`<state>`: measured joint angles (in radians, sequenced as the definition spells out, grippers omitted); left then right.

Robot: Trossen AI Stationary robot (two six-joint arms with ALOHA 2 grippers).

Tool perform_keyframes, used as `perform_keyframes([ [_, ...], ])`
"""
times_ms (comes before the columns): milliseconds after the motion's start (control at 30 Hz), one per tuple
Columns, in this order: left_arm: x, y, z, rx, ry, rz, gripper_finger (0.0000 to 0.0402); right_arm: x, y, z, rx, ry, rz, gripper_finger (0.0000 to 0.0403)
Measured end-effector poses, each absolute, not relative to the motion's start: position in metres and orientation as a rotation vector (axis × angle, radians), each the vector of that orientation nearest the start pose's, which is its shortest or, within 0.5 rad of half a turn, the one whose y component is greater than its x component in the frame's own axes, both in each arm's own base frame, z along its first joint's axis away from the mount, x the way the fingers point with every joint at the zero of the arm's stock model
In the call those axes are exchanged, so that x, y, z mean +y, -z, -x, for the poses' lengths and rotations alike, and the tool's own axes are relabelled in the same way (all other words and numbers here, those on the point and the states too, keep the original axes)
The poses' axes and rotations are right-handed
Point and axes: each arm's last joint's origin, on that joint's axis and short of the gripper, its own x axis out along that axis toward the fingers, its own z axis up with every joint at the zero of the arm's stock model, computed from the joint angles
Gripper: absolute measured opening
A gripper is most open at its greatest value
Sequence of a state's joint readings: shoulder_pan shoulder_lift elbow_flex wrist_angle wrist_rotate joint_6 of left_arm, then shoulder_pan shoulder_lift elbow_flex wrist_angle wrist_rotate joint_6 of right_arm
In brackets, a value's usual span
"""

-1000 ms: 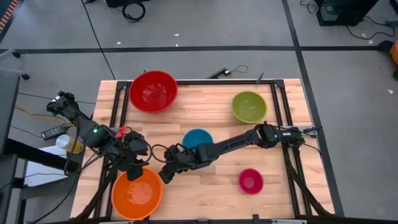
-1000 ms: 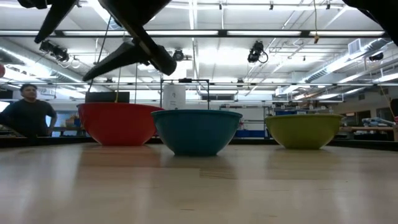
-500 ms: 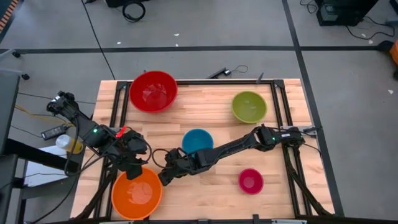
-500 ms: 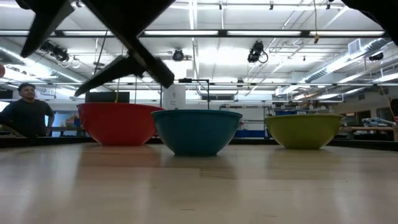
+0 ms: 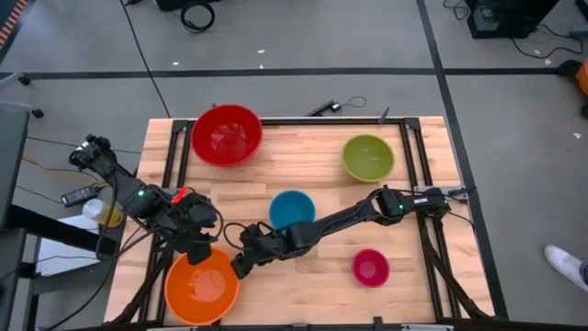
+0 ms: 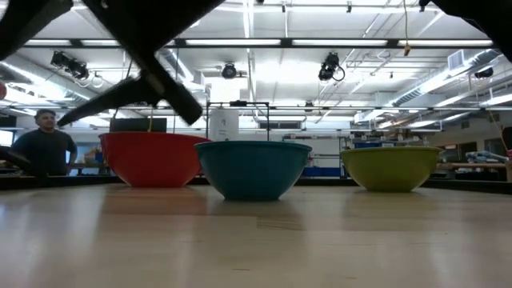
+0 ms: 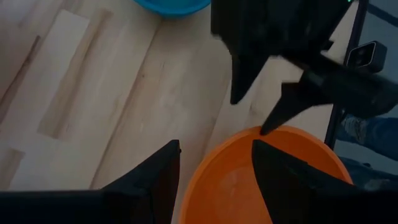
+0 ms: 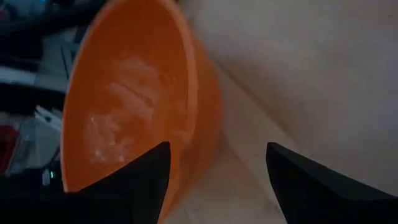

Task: Nest bowls inside each other
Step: Stack the orange bowl into the red bowl

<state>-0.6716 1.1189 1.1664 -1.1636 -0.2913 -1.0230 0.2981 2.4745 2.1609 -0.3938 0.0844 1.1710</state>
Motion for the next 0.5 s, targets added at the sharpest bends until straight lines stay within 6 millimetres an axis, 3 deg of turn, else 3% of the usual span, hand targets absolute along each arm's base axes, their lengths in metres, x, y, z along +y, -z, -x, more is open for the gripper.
perform_keyframes([
  [500,-0.111,-0.327,-0.153,1.026,-0.204,0.438,0.0201,0.154,-0.172,-0.534,0.742,0.207,-0.964,0.0267],
])
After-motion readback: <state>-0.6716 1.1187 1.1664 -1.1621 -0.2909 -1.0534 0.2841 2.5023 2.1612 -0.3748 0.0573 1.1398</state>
